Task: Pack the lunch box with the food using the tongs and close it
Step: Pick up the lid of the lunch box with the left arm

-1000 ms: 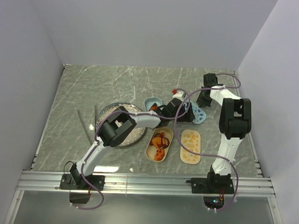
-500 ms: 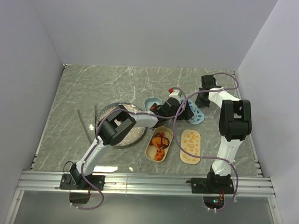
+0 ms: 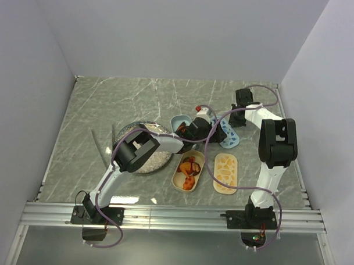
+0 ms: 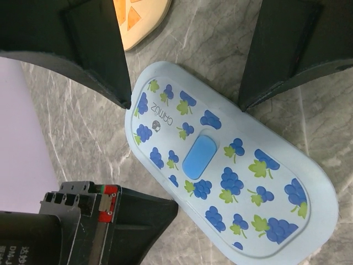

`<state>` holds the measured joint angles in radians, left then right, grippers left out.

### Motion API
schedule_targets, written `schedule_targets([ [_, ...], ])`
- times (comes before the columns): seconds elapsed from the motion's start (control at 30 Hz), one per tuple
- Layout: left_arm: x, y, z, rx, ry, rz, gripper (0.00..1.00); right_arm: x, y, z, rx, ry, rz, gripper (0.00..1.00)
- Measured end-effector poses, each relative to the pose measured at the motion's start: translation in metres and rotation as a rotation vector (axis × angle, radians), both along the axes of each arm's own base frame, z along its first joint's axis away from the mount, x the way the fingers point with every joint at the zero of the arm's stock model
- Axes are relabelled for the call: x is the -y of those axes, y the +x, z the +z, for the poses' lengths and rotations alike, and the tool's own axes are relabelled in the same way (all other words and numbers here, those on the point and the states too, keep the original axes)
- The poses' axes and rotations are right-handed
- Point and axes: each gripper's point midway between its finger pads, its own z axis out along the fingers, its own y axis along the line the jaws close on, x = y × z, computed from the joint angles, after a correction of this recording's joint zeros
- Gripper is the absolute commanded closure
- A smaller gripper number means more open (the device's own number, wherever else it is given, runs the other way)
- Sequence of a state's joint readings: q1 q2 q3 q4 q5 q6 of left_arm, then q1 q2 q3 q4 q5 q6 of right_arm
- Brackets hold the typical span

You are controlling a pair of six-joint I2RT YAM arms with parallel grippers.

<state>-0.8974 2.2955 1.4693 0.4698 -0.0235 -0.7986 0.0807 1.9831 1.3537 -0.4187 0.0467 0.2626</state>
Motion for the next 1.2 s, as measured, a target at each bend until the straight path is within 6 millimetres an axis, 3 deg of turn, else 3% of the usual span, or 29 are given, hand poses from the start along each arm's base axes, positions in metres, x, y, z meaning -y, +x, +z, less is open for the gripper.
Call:
schedule_targets([
  [0.53, 0.008, -0.011, 0.007, 0.029, -0.010, -0.062, 0.15, -0.009, 0.005, 0.004, 0.023, 0.029, 0.043, 1.00],
  [0.6, 0.018, -0.015, 0.020, 0.058, -0.044, -0.095, 0.15, -0.027, -0.003, 0.006, 0.001, 0.076, 0.087, 1.00],
  [0.7, 0.035, -0.019, 0.055, 0.133, -0.113, -0.138, 0.14, -0.061, -0.020, 0.004, -0.047, 0.132, 0.170, 1.00],
  [0.8, 0.043, -0.029, 0.071, 0.157, -0.126, -0.175, 0.14, -0.072, -0.022, 0.004, -0.048, 0.151, 0.198, 1.00],
  [0.93, 0.052, -0.028, 0.097, 0.221, -0.173, -0.190, 0.14, -0.075, -0.026, 0.004, -0.062, 0.170, 0.203, 1.00],
  [1.07, 0.044, -0.031, 0.099, 0.242, -0.185, -0.186, 0.15, -0.073, -0.025, 0.005, -0.059, 0.178, 0.182, 0.98],
  [1.2, 0.013, -0.038, 0.085, 0.244, -0.127, -0.135, 0.14, -0.058, -0.034, 0.007, -0.060, 0.194, 0.136, 0.96],
])
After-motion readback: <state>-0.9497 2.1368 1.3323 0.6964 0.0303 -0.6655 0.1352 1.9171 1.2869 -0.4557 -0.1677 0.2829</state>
